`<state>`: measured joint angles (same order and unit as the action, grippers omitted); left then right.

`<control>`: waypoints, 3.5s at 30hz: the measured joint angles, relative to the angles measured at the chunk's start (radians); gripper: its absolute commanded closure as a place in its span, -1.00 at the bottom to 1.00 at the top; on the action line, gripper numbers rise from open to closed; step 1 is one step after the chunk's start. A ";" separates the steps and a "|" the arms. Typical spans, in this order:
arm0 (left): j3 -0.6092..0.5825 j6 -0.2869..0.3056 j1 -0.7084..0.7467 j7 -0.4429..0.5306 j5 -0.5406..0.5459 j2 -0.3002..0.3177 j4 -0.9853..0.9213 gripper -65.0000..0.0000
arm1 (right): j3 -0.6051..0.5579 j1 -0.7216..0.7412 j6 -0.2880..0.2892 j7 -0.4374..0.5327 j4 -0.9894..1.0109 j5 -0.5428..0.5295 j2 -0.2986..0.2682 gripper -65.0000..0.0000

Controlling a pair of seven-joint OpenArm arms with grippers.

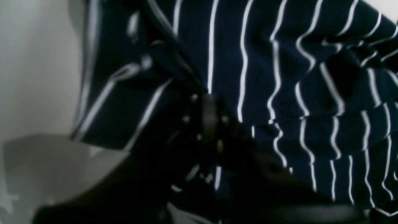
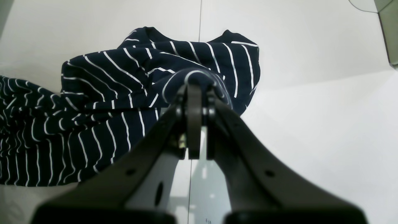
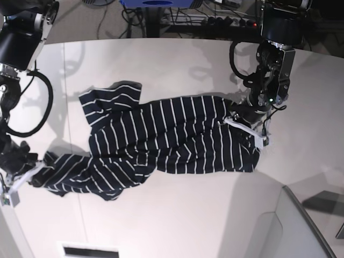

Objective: Layout the t-shirt on the table in an organized manner, then fold the t-shirt properly
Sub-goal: 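Adjust the left gripper's grip along the shirt edge, right gripper holding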

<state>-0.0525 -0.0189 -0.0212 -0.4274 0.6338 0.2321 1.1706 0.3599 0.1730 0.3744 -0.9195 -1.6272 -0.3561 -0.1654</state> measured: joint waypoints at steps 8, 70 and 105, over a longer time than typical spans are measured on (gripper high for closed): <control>-0.005 -0.006 -0.024 -0.012 0.000 -0.010 0.081 1.00 | 0.000 -0.026 0.000 0.003 0.000 0.000 0.000 1.00; 0.111 -0.004 0.091 -0.134 -0.008 -0.026 0.129 0.93 | 0.000 -0.074 0.000 0.001 0.000 0.000 0.000 1.00; 0.121 -0.004 0.113 -0.200 -0.004 -0.024 0.276 0.82 | 0.000 -0.074 0.000 0.000 0.000 0.000 0.000 1.00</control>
<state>0.0689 -0.0227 0.0917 -0.6277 0.6296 0.2081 1.4464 0.3599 0.0986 0.3744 -0.9192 -1.6272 -0.3565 -0.1650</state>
